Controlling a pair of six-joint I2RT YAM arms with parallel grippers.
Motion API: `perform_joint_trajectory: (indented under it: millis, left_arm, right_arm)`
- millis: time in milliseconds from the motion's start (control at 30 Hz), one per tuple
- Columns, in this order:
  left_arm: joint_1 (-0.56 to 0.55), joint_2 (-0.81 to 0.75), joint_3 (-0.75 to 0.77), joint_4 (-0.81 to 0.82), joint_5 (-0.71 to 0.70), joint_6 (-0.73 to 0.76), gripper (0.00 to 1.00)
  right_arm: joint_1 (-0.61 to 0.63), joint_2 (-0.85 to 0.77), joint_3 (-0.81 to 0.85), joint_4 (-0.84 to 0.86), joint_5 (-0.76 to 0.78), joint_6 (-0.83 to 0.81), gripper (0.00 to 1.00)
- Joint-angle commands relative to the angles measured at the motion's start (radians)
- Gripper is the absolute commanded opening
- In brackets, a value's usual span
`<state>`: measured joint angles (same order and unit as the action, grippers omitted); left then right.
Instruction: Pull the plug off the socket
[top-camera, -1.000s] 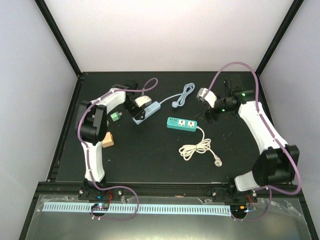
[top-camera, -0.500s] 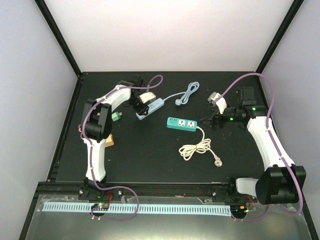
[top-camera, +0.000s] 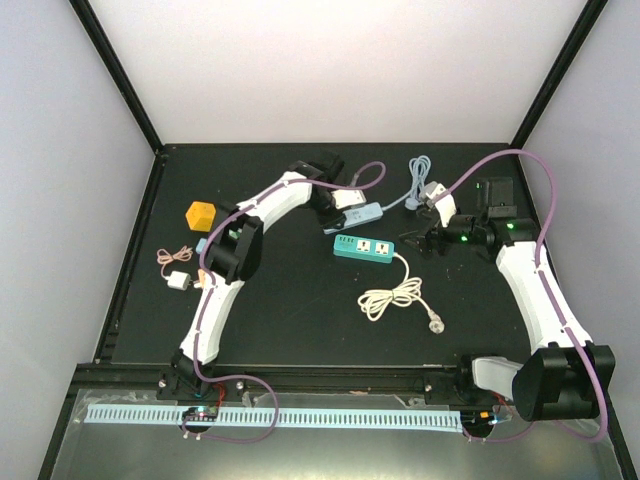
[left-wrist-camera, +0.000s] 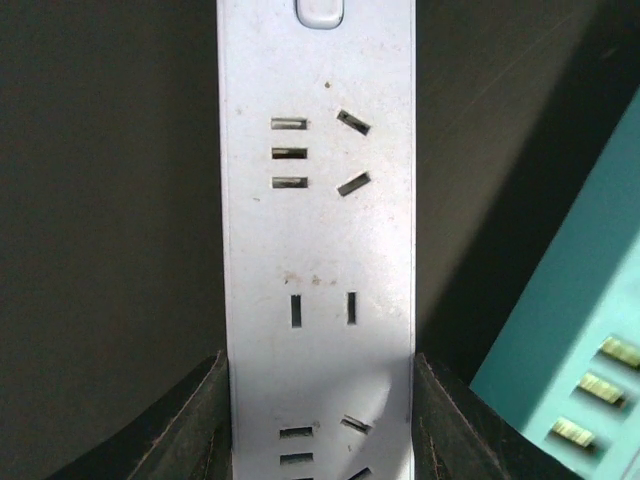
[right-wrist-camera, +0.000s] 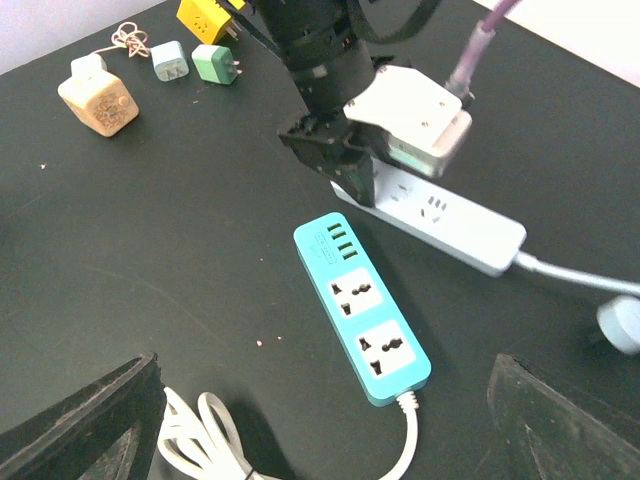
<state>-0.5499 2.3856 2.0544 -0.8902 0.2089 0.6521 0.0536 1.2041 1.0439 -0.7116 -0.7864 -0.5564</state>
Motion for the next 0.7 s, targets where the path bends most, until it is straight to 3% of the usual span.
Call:
perform_joint_trajectory:
  millis: [0,433,567,667]
  left_arm:
    - [-0.074,0.044,0.067,0.027,0.039,0.056,0.22]
    - [-0.184,0.092,0.227,0.082,0.167,0.014,0.25]
    - [-0.184,0.061,0.243,0.09,0.17,-0.027,0.44]
    - [-0.177,0.023,0.241,0.077,0.147,-0.046,0.68]
  right_arm:
    - [-0.006,-0.032,-0.024,0.049,0.015,0.02,0.91]
    - [-0.006,-0.124,-0.083,0.119,0.013,0.028,0.92]
    - [-0.007,-0.109,-0.077,0.088,-0.011,-0.009,0.92]
    - [-0.006,-0.081,-0.047,0.01,-0.007,-0.096,0.92]
